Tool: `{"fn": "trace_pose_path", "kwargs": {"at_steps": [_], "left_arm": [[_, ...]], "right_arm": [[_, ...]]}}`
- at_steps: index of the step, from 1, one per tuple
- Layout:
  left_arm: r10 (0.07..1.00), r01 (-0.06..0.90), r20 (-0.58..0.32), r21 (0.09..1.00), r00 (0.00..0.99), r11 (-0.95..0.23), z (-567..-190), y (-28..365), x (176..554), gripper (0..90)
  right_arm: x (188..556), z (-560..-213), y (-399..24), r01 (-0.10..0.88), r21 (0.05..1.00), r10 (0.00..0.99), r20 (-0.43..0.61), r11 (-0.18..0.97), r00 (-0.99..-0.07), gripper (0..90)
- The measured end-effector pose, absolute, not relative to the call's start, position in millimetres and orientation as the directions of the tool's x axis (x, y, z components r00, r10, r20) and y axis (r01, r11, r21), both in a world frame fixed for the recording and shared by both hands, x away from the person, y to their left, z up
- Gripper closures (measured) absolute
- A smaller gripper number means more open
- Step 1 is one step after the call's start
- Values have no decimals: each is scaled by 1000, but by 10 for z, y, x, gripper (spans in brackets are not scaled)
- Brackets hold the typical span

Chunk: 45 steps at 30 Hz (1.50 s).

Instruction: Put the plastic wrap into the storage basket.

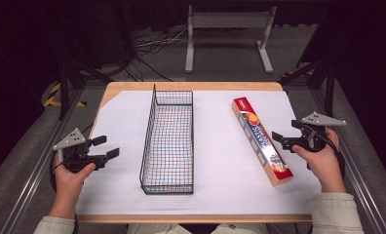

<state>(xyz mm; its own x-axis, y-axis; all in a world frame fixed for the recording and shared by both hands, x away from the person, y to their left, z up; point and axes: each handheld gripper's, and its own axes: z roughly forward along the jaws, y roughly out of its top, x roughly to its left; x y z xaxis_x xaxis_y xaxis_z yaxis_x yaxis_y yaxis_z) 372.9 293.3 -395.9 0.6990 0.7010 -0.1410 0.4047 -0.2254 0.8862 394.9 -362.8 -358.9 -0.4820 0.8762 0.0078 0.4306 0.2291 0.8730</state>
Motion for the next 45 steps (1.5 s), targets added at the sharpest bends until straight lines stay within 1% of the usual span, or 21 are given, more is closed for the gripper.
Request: {"fn": "trace_pose_path", "kwargs": {"at_steps": [2,5,6,8,9,11,13,15,18,20,23,26,27,29,30,34,35,38,41,43,45], "left_arm": [[710,397,-109,882,695,-253,-3903,2910,3762,225],[718,400,-109,882,688,-250,-3847,2905,3813,224],[717,404,-111,879,689,-252,-3828,2883,3847,220],[713,400,-96,876,694,-271,-3845,2869,3871,220],[716,423,-107,862,690,-279,-3862,2878,3880,220],[721,438,-115,854,684,-279,-3868,2908,3888,221],[727,445,-140,861,673,-246,-3842,2974,3892,213],[722,440,-154,869,675,-226,-3834,2982,3898,196],[703,443,-182,872,687,-207,-3850,2966,3904,195],[702,451,-184,866,688,-215,-3863,2953,3888,196],[708,459,-188,863,680,-211,-3847,2943,3873,195],[713,459,-183,863,677,-214,-3841,2926,3865,195],[714,454,-173,863,679,-222,-3837,2917,3858,195],[715,460,-173,858,677,-228,-3850,2912,3842,195],[717,466,-177,855,675,-227,-3857,2907,3831,196],[714,462,-171,855,679,-234,-3875,2911,3801,195],[714,466,-174,853,678,-235,-3878,2919,3790,195],[713,471,-181,852,677,-231,-3887,2936,3769,195],[716,472,-181,852,674,-228,-3899,2954,3748,195],[716,472,-181,851,675,-230,-3901,2958,3744,194],[720,473,-182,852,670,-226,-3906,2965,3731,194]], "right_arm": [[3959,-3563,-3638,436,870,879,5,232,-476,92],[3964,-3526,-3659,431,873,881,1,230,-473,106],[3980,-3496,-3682,432,873,885,1,226,-465,135],[3999,-3460,-3713,440,869,893,-7,228,-449,155],[4008,-3442,-3723,448,864,896,-6,227,-444,157],[4011,-3401,-3735,450,866,902,0,216,-433,171],[3996,-3333,-3739,435,881,910,11,188,-414,185],[3986,-3297,-3712,440,880,917,15,178,-400,200],[4012,-3266,-3646,488,851,925,7,195,-381,165],[4038,-3206,-3599,496,843,925,-4,207,-381,148],[4096,-3101,-3528,491,842,916,-9,223,-401,151],[4138,-3064,-3511,510,828,917,-10,231,-398,162],[4156,-3049,-3508,523,820,920,-9,231,-391,175],[4215,-2999,-3489,585,780,936,-3,223,-353,211],[4234,-2983,-3474,590,771,933,-14,239,-359,228],[4278,-2970,-3417,618,750,934,0,236,-357,228],[4312,-2967,-3392,652,723,940,9,230,-341,230],[4383,-2958,-3347,673,692,938,-16,260,-346,234],[4466,-2950,-3288,720,649,945,8,244,-327,235],[4502,-2952,-3263,730,633,943,4,255,-333,226],[4562,-2978,-3212,766,591,944,21,254,-329,217]]}}
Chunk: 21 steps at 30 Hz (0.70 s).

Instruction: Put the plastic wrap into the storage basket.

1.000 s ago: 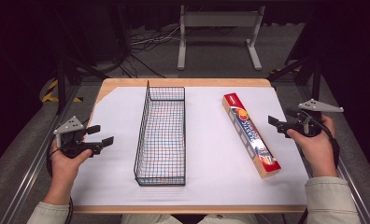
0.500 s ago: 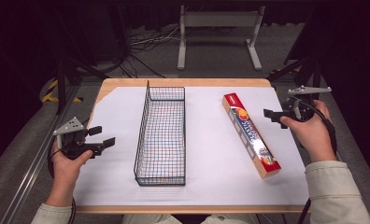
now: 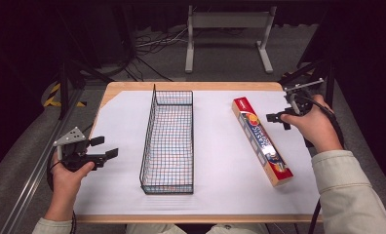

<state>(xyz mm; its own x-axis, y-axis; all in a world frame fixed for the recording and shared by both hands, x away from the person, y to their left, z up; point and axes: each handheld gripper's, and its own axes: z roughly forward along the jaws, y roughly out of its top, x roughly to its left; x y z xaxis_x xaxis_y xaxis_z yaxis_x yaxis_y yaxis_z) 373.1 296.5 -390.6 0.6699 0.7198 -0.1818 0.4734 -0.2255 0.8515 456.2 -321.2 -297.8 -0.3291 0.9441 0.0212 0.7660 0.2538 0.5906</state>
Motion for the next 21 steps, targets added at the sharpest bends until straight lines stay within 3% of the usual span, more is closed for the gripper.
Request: {"fn": "trace_pose_path", "kwargs": {"at_steps": [8,21], "left_arm": [[712,477,-195,851,674,-218,-3913,2995,3713,185],[702,471,-203,857,682,-210,-3916,3019,3723,176]], "right_arm": [[4708,-3120,-3021,835,476,944,26,277,-328,201],[4772,-3416,-2879,850,455,945,47,267,-322,184]]}}
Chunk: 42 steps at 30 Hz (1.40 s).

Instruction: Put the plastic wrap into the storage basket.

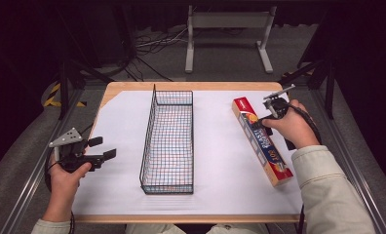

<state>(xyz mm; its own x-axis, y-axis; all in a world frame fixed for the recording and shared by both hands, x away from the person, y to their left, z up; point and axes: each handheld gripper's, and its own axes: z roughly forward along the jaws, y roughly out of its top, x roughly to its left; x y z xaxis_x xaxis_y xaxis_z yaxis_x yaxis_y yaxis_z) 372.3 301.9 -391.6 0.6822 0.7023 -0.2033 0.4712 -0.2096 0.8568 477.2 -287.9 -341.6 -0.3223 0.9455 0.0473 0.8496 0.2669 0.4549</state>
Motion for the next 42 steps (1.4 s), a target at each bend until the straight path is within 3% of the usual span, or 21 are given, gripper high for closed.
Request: {"fn": "trace_pose_path", "kwargs": {"at_steps": [3,17,30,34,36,42], "left_arm": [[704,470,-200,857,682,-211,-3917,3008,3723,175],[701,473,-203,855,684,-214,-3938,3010,3735,174],[702,475,-200,852,683,-220,-3945,2997,3736,179],[702,475,-198,851,684,-223,-3948,2996,3738,179],[702,477,-200,850,684,-223,-3949,2996,3737,179],[702,475,-198,851,684,-223,-3951,2993,3738,180]], "right_arm": [[4791,-3511,-2875,856,426,941,32,292,-337,221],[4842,-3829,-2775,880,368,946,-2,302,-324,170],[4916,-4001,-2689,893,310,944,-63,326,-323,199],[4928,-4031,-2680,901,291,947,-76,322,-314,256],[4924,-4029,-2677,919,265,957,-78,291,-280,382],[4915,-4016,-2652,926,265,963,-91,268,-253,401]]}}
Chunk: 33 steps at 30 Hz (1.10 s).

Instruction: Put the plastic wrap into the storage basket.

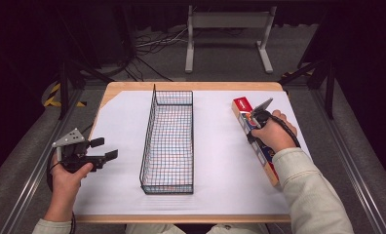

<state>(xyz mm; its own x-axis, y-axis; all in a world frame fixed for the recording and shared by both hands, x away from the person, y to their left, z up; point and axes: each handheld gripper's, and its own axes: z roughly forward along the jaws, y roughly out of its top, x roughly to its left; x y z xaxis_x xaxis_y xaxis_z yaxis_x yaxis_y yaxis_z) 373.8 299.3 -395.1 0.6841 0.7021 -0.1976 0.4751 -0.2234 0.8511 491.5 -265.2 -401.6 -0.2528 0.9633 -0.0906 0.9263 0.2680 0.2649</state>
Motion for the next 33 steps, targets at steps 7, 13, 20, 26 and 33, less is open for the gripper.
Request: {"fn": "trace_pose_path", "kwargs": {"at_steps": [7,13,20,26,33], "left_arm": [[701,476,-199,851,684,-223,-3953,2992,3738,180],[702,477,-205,852,682,-215,-3947,3002,3731,181],[702,478,-201,850,683,-222,-3955,2993,3737,181],[703,475,-200,853,683,-219,-3953,3006,3736,183],[706,481,-206,850,678,-213,-3961,3001,3732,188]], "right_arm": [[4904,-3969,-2635,940,281,981,-62,193,-183,407],[4889,-3799,-2642,936,319,989,-40,146,-141,408],[4855,-3556,-2631,937,343,997,36,57,-74,407],[4817,-3397,-2600,922,383,997,21,54,-68,408],[4787,-3193,-2562,911,412,999,32,23,-40,408]]}}
